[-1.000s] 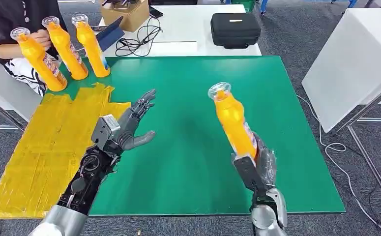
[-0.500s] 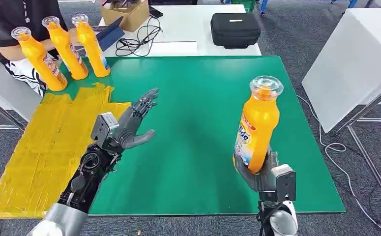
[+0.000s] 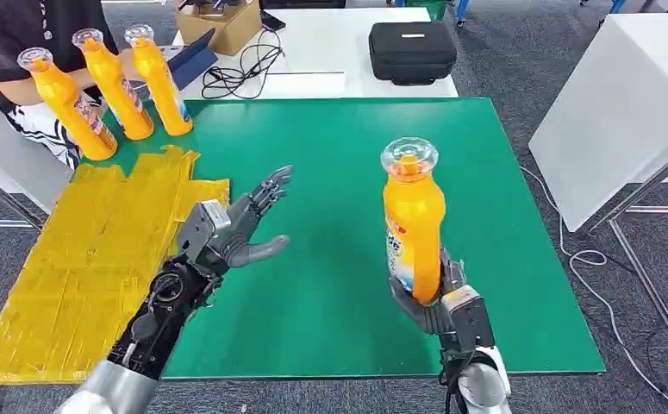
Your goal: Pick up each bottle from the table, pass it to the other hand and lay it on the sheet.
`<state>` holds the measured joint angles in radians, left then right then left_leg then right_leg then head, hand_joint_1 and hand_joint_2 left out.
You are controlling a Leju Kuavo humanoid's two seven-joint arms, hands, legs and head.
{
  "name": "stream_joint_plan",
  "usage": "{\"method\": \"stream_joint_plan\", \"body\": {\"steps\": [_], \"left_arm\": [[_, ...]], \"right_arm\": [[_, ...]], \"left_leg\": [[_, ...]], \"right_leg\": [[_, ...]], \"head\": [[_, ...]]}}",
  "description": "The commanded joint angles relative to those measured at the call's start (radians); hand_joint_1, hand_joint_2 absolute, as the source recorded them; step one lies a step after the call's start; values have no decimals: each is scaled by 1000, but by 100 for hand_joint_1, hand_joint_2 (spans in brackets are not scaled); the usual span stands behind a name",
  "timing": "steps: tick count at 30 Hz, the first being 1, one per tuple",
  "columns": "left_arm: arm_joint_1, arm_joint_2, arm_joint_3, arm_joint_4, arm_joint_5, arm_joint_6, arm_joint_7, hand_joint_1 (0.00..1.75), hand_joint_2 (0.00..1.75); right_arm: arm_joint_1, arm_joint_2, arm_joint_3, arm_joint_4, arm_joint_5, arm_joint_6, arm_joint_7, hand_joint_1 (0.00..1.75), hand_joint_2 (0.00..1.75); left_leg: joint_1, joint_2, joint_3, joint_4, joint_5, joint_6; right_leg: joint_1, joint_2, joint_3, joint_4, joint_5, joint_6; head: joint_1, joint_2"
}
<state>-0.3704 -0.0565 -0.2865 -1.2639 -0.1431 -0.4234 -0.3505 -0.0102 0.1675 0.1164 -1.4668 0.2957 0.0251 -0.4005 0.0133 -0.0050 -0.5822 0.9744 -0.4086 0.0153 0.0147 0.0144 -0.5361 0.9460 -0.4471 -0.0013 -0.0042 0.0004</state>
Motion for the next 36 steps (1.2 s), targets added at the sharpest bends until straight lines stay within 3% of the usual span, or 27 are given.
{"method": "stream_joint_plan", "body": {"steps": [1, 5, 17, 27, 36], "left_arm": [[35, 34, -109, -111, -8, 10, 26, 0, 175], [27, 39, -111, -102, -6, 12, 27, 0, 175], [112, 59, -241, -269, -44, 94, 21, 0, 175], [95, 55, -267, -242, 3, 136, 21, 0, 175], [111, 56, -249, -252, 24, 152, 36, 0, 175]], "right_arm": [[-68, -14, 46, 65, 29, -41, 10, 175, 175], [-67, -17, 48, 65, 29, -44, 10, 175, 175], [-133, -24, 159, 120, 210, -231, 65, 175, 175], [-190, 9, 380, 283, 286, -239, 82, 175, 175], [-204, 25, 486, 329, 307, -219, 87, 175, 175]], "left_leg": [[-1, 1, 3, 0, -1, 0], [0, 1, 1, -1, -1, 0], [-1, 4, 3, -1, -2, 0], [0, 3, 1, -1, -1, 0], [0, 2, 1, -1, -1, 0]], "right_leg": [[-1, -1, 3, 0, -1, 2], [0, 0, 1, -1, 0, 1], [-1, 2, 2, -1, -1, 2], [0, 1, 1, -1, -1, 1], [0, 0, 1, -1, -1, 1]], "head": [[0, 0], [0, 0], [0, 0], [0, 0], [0, 0]]}}
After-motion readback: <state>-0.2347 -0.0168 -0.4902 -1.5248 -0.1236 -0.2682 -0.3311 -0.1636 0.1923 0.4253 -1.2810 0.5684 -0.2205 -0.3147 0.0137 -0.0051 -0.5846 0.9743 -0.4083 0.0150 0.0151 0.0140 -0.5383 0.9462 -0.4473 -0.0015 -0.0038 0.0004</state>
